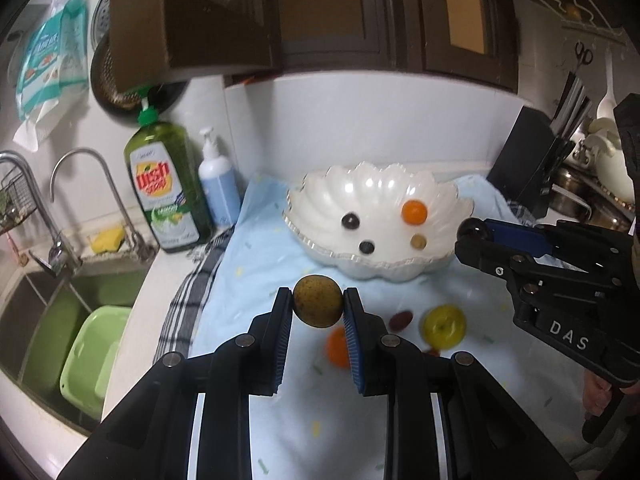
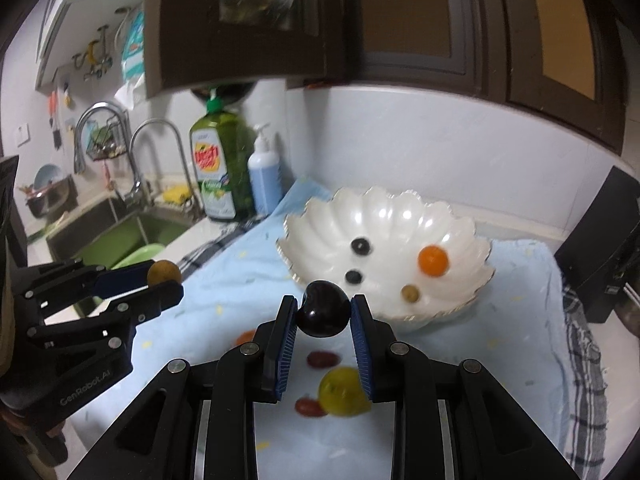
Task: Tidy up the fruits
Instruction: 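Carry the brown fruit and dark plum with both tools over the white bowl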
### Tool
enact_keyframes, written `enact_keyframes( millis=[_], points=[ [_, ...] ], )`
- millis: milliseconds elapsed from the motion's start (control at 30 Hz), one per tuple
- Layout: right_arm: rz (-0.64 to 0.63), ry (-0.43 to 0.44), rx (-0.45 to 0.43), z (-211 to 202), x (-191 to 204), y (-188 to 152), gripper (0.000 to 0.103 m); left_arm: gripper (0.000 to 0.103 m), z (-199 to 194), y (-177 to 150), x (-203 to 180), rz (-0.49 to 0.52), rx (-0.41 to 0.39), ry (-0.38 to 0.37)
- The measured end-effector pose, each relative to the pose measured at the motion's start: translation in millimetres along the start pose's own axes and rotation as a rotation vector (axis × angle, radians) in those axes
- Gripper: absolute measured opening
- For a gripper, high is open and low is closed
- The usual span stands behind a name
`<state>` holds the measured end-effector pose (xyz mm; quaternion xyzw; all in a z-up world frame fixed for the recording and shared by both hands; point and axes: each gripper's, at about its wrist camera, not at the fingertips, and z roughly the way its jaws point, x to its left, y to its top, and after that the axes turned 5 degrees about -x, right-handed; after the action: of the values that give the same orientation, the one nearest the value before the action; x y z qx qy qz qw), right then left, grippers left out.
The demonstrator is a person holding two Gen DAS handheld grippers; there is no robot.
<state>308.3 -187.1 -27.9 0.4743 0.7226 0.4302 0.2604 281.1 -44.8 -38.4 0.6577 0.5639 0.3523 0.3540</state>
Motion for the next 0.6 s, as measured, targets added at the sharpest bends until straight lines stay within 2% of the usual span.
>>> enact_keyframes(
  millis=[233, 600],
  points=[
    [0.034, -0.032, -0.046, 2, -13, 21, 0.029, 0.026, 7, 28, -2, 0.026, -0.062, -0.035],
    [0.067, -0.041, -0.026, 37, -40, 45, 0.029, 0.026, 51, 65, -1, 0.02, -0.062, -0.052]
  ],
)
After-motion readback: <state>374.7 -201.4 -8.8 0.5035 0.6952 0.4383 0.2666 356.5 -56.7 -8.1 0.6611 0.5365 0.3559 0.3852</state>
